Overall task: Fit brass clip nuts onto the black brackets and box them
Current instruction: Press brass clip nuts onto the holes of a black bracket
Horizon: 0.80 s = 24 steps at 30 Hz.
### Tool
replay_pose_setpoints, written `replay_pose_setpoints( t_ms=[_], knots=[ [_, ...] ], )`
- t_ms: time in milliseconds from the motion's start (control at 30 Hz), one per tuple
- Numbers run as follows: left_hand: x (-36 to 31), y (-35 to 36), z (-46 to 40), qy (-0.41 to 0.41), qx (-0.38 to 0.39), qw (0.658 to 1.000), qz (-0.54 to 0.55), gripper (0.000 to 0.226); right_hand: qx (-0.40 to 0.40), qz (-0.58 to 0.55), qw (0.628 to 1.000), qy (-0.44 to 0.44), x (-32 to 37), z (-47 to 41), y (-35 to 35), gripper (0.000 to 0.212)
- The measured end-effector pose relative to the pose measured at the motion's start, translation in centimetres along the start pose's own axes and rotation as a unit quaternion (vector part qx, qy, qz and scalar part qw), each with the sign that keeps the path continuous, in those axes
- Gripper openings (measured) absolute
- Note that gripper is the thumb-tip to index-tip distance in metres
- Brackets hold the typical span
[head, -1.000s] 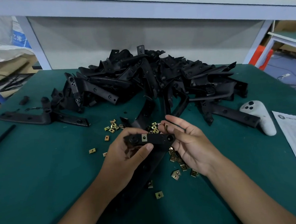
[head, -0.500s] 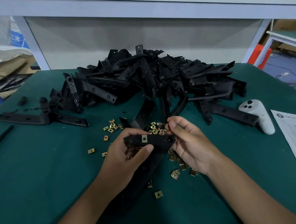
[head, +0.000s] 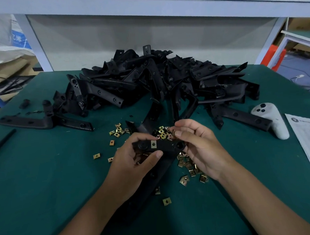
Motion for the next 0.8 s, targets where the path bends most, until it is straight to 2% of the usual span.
replay_pose_setpoints(
  t_ms=[267, 800],
  knots=[
    [0.18, 0.17, 0.25, 0.011, -0.007, 0.998, -0.065, 0.022, 0.041, 0.049, 0.998, -0.012, -0.16, 0.4, 0.4, 0.02],
    [0.32, 0.14, 0.34, 0.026, -0.015, 0.995, -0.097, 0.023, 0.039, 0.119, 0.991, -0.037, 0.26, 0.45, 0.28, 0.025]
  ],
)
Point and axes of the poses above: each hand's wrist, its own z-axis away from the middle knuckle, its own y-axis out of the palm, x = y × z, the point moved 4 cm from there along -z, towards the middle knuckle, and after that the axes turned 9 degrees about -z, right-handed, at the moved point
